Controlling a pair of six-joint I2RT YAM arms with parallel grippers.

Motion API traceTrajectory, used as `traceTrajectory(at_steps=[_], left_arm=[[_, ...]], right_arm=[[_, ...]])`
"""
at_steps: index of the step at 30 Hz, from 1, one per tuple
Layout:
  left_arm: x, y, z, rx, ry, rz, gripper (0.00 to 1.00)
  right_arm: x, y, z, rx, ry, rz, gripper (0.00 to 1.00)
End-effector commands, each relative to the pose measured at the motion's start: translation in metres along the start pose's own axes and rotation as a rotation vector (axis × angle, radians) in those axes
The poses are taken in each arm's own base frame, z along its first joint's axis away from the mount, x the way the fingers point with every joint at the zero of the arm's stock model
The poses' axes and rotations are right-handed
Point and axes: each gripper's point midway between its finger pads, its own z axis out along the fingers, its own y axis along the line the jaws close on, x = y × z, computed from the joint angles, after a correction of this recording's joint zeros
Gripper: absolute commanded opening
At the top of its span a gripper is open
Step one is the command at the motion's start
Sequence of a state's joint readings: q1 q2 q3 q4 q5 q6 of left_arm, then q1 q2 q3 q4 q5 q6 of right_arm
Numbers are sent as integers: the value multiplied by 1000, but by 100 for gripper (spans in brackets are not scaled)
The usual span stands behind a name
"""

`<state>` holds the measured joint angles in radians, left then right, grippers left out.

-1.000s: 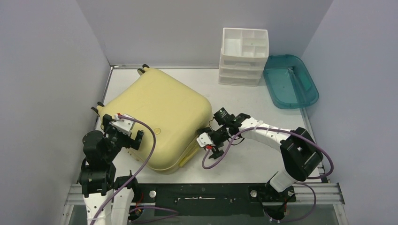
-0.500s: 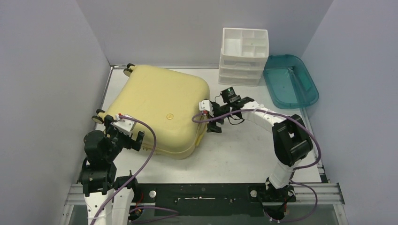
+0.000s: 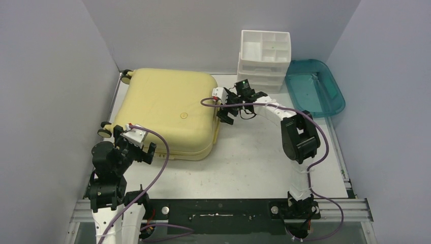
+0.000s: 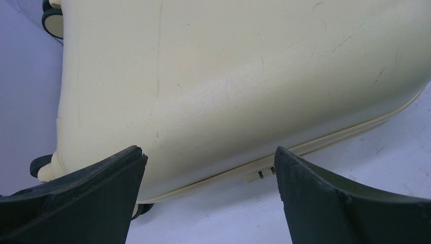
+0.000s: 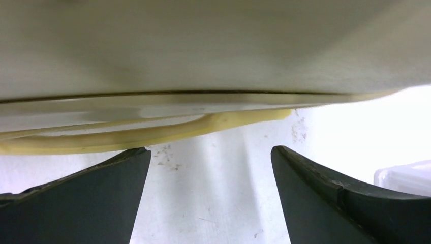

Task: Open, take out, and arrange the luggage
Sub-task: Adjust the luggage at the center of the board.

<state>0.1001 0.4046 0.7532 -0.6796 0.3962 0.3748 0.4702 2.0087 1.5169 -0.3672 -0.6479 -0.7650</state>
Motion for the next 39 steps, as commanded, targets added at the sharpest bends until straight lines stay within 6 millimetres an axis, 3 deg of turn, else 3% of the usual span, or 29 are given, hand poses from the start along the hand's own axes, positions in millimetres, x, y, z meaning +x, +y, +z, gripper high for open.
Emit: traceTrajectory(at_steps=[1,7,15,18,22,26,31,34,39], left_arm=[[-5,8,1,-39,-18,0,97],[-4,12,1,-57,-11,-7,97],[-5,24,10,-88,18,15,97],[-4,34,13,-95,73,80,97],[-5,43,9,-57,172,219,97],[-1,44,0,5,261,348,97],[11,41,-9,35,293,458,97],[9,34,-14,67,271,507,97],[1,47,-18,-26,249,509,97]], right_arm=[[-69,-30,13,133,-191,33,94],[-75,-58,28,225,-193,203,96],[-90,-66,40,179,-239,275,96],[-95,-65,20,177,-239,309,96],[-95,-50,-36,207,-206,195,100],[-87,-8,-84,127,-160,-5,100],[-59,95,-119,-180,-165,-299,100],[-48,151,-117,-372,-136,-417,100],[-44,230,-87,-585,-25,-600,96]])
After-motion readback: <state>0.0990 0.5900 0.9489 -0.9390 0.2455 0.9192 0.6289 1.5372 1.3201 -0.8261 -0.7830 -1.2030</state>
